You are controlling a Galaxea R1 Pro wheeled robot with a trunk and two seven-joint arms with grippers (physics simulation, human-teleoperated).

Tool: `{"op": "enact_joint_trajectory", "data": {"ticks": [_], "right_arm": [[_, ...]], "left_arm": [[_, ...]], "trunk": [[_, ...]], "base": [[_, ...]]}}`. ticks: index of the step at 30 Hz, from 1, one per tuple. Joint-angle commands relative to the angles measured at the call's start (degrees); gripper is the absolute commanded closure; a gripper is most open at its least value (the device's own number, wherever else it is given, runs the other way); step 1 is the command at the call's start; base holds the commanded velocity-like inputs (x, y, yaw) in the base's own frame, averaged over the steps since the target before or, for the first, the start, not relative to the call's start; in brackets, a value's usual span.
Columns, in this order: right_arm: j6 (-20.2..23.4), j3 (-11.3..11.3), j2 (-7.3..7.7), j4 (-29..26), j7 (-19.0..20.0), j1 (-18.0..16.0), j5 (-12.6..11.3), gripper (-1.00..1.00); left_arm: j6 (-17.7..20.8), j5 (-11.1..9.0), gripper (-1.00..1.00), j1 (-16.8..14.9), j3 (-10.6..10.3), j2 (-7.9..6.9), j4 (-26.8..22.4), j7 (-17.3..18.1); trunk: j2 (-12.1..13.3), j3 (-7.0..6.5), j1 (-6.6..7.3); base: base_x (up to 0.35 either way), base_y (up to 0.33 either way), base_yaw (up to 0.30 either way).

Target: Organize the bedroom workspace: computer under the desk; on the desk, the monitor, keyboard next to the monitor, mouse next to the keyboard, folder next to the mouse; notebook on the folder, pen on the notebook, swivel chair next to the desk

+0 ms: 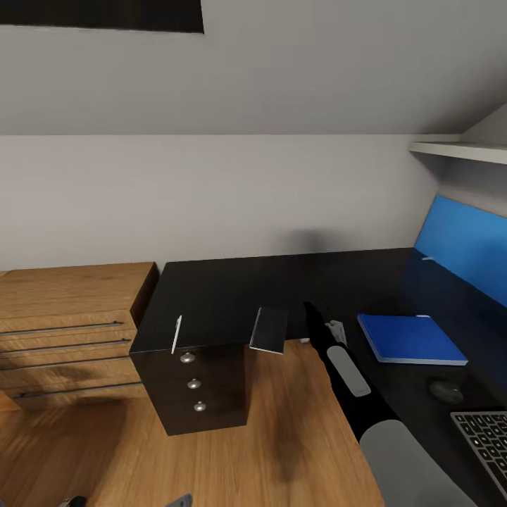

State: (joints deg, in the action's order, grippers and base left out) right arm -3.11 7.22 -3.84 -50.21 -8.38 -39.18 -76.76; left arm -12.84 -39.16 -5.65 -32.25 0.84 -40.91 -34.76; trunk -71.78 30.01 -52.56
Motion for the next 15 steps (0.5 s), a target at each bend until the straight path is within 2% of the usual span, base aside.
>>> {"op": "enact_joint_trajectory", "data": {"ticks": [1,6,15], "right_arm": [[-0.32,0.19,0.02,-0.05,-0.24,-0.05,-0.57,-1.0],[-0.44,0.26,-0.14,0.08,-0.23,-0.07,-0.58,-1.0],[-0.66,0.17,-0.15,0.18,-0.26,-0.05,-0.49,-1.0]], "left_arm": [[-0.41,-0.59,-1.0,-0.06,-0.36,-0.05,-0.01,-0.27],[-0.43,-0.57,-1.0,-0.06,-0.47,-0.05,0.07,-0.21],[-0.38,-0.56,-1.0,-0.06,-0.56,-0.05,0.07,-0.2]], "trunk": [[-0.03,0.06,0.0],[-0.03,0.03,0.0],[-0.03,-0.25,0.0]], "base": [[0.0,0.0,0.0],[-0.001,0.001,0.012],[-0.166,0.145,0.186]]}}
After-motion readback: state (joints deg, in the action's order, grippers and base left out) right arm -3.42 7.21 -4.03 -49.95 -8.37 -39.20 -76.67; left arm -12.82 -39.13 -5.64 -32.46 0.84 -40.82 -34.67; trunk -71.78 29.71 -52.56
